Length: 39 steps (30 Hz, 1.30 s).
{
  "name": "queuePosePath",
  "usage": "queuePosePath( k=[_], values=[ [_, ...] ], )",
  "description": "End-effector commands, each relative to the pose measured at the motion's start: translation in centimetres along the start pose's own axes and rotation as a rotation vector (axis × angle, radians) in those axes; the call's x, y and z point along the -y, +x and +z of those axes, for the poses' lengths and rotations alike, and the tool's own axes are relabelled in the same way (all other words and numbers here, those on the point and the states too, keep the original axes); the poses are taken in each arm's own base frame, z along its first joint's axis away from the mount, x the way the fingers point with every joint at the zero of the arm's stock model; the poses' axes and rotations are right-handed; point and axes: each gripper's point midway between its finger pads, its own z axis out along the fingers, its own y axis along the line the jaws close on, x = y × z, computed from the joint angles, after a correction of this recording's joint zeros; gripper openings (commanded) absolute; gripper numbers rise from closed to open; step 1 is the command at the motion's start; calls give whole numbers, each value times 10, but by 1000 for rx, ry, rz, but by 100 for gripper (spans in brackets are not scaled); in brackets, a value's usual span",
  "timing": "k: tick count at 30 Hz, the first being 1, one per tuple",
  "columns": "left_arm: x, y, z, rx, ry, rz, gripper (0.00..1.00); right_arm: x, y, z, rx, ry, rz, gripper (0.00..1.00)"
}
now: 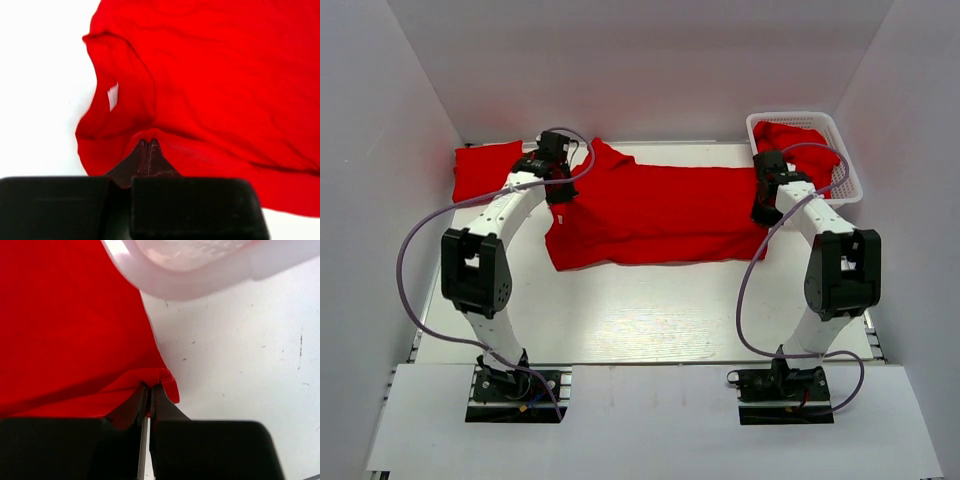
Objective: Fold and stack the t-shirts
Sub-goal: Fold the flattened tshirt in 1/3 of the way
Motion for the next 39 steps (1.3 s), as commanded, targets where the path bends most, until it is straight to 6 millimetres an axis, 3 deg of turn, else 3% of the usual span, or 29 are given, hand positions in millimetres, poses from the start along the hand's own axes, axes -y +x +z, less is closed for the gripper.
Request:
queuePosePath(
  k=[1,7,11,18,19,20,21,22,23,24,25,27,30,33,37,38,39],
  values=[
    [-4,-29,-4,70,-25,3,0,2,-25,0,54,9,-4,0],
    [-10,-48,20,116,-70,-29,0,-2,-29,16,43,4,-5,0],
    [5,-65,37,166,-4,52,0,-6,-34,24,51,-9,-32,0],
    [21,-69,73,140,46,132,0,-11,-38,37,46,-13,-70,0],
    [21,-68,77,129,42,143,8,-12,-37,39,38,-13,-74,9],
    [21,-63,88,106,34,147,20,-12,-38,38,34,-17,-73,16],
    [23,-70,87,118,37,157,36,-14,-38,37,34,-25,-82,26],
    [23,-69,89,108,34,159,68,-15,-38,37,33,-32,-83,48],
    [25,-74,86,119,37,157,77,-16,-38,36,35,-37,-84,65],
    [26,-75,88,121,38,157,96,-18,-41,31,44,-54,-80,78],
    [28,-81,85,135,43,154,100,-18,-41,28,43,-60,-77,90],
    [28,-85,82,141,44,162,100,-23,-42,23,47,-91,-84,90],
    [31,-99,62,180,57,156,100,-31,-41,15,46,-144,-88,90],
    [28,-100,42,197,61,164,100,-35,-37,9,49,-179,-86,90],
    [16,-83,15,170,53,159,100,-36,-34,-5,64,-212,-76,90],
    [10,-62,16,122,49,146,100,-33,-27,-7,56,-213,-78,90],
    [6,-60,-2,130,53,131,100,-33,-26,-9,60,-213,-70,90]
  ],
)
